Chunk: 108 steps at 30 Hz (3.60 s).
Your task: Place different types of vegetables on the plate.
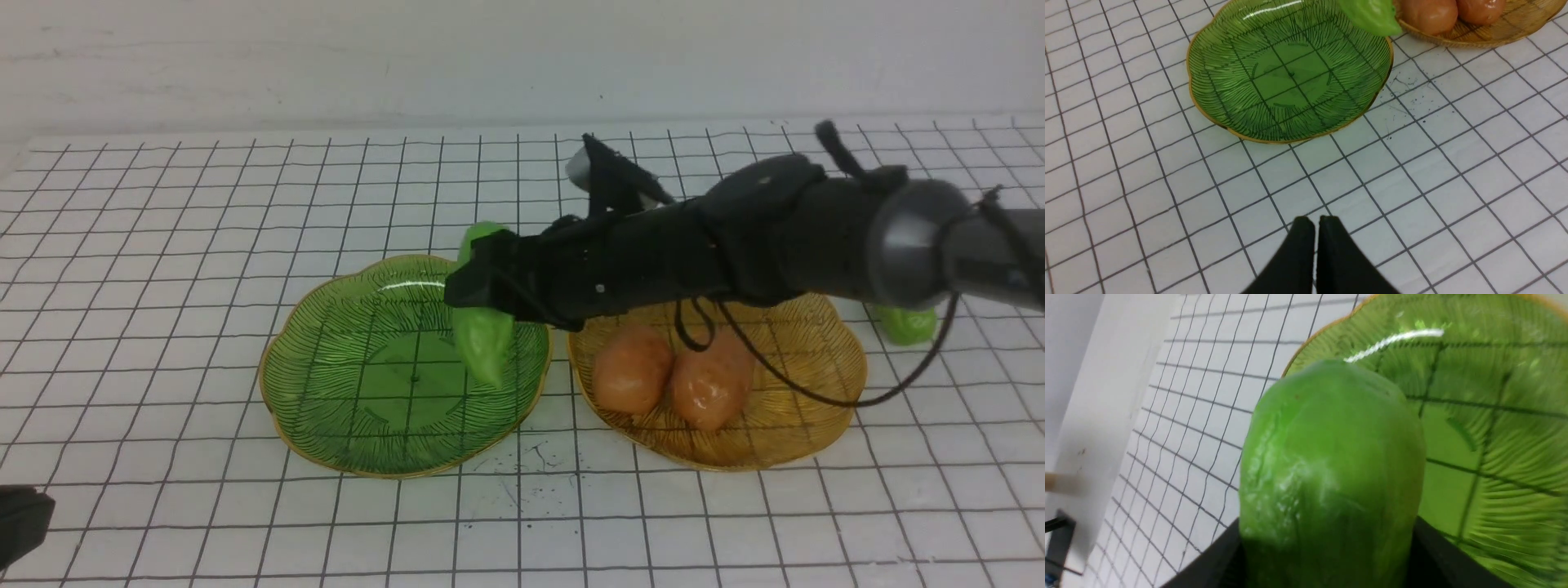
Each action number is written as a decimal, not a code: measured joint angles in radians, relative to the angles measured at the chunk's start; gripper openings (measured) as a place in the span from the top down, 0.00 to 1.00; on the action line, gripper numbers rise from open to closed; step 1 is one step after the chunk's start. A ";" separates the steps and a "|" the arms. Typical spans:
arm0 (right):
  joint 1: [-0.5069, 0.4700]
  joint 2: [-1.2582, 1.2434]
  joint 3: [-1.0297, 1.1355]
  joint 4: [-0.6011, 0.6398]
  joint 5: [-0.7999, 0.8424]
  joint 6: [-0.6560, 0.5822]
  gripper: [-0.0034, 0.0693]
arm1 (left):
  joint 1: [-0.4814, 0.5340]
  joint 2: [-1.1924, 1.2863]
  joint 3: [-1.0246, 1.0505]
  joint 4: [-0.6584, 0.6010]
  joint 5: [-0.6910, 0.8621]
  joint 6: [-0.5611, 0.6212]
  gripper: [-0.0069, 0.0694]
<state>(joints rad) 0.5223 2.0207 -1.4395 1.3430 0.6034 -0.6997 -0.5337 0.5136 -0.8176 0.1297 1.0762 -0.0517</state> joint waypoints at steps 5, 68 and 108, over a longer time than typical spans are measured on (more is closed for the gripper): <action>0.000 0.078 -0.077 -0.003 0.070 0.048 0.28 | 0.000 0.000 0.000 0.000 0.038 0.000 0.92; -0.511 -0.069 -0.462 -0.973 0.566 0.785 0.40 | 0.000 0.000 0.000 0.044 0.142 -0.079 0.92; -0.026 -0.203 -0.665 -1.238 0.649 0.755 0.80 | 0.000 0.000 0.000 0.092 0.152 -0.095 0.92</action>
<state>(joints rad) 0.4963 1.8173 -2.1043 0.1045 1.2519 0.0551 -0.5337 0.5132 -0.8176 0.2212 1.2284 -0.1468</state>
